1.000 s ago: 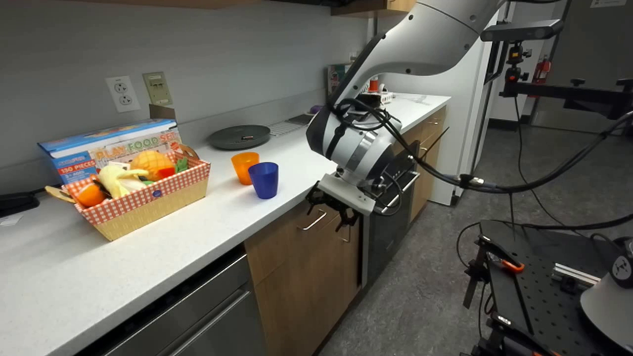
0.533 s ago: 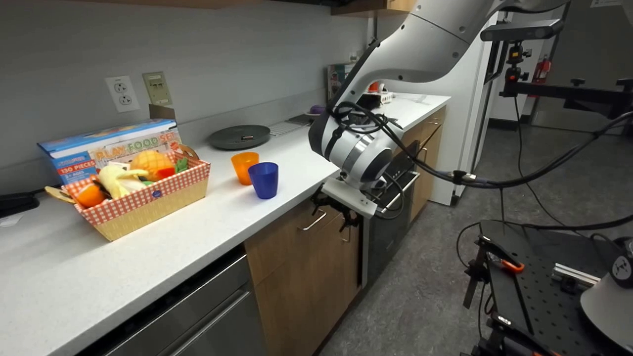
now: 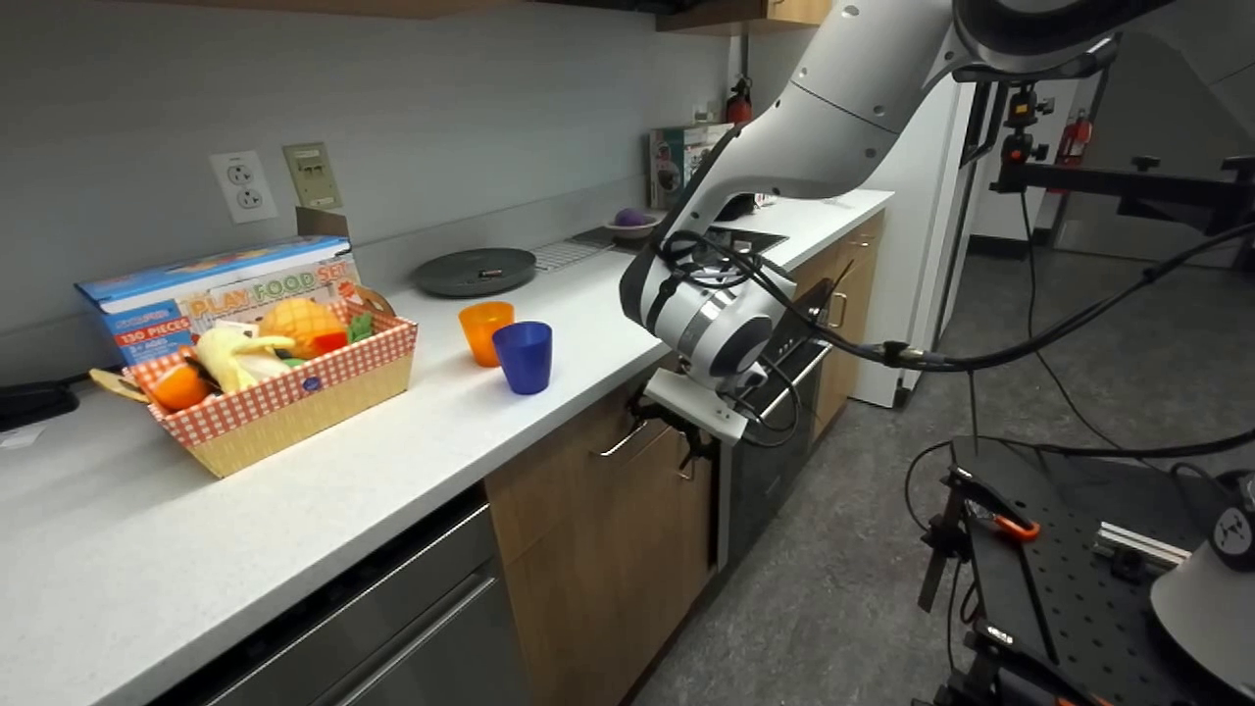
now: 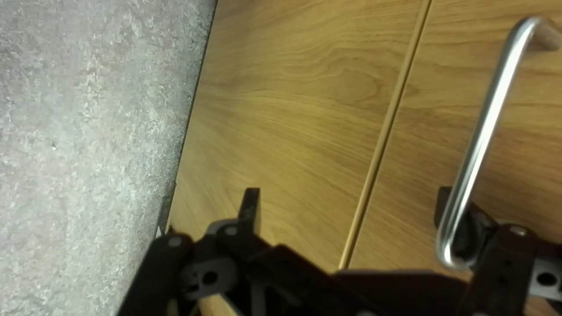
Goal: Open the drawer on the left
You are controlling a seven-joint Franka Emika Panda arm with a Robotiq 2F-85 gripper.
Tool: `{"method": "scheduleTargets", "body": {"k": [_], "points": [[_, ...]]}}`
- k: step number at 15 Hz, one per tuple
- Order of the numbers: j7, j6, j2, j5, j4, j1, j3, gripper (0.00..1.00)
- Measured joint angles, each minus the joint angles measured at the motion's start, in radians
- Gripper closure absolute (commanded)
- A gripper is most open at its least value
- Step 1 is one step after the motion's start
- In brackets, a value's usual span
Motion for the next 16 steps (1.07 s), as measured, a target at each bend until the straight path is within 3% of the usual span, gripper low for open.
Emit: {"method": "scheduleTargets", "body": {"k": [8,16], "points": [[-0.041,-0.028,-0.024,0.043,-0.02,-0.003,0.013,0.0],[-0.008,-0.219,-0.11,-0.017,-0.181,-0.075,0.004,0.0]]}}
